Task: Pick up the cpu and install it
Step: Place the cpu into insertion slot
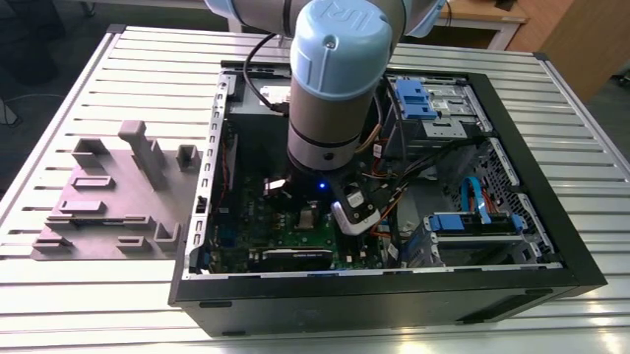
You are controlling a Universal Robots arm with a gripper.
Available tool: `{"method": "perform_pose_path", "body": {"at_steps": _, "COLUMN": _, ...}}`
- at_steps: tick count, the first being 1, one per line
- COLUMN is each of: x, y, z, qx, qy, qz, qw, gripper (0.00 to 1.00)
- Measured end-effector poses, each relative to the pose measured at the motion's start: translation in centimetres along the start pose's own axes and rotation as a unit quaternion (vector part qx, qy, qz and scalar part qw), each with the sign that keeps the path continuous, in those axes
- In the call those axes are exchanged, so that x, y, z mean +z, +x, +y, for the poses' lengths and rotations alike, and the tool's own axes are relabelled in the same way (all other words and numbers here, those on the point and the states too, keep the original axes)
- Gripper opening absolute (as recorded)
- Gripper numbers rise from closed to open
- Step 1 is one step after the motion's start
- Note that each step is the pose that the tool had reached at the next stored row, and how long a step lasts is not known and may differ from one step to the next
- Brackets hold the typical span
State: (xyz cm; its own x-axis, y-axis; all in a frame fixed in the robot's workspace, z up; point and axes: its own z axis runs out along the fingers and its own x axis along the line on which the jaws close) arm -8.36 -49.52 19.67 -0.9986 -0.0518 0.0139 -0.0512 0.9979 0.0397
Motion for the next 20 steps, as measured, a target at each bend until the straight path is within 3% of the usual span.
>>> {"method": "perform_pose_path", "body": {"at_steps": 7, "x": 0.03, "y": 0.69, "z": 0.04, "qx": 0.000, "qy": 0.0000, "qz": -0.0025, "qw": 1.00000, "gripper": 0.41}}
{"method": "perform_pose_path", "body": {"at_steps": 20, "x": 0.57, "y": 0.72, "z": 0.01, "qx": 0.000, "qy": 0.0005, "qz": -0.0025, "qw": 1.00000, "gripper": 0.41}}
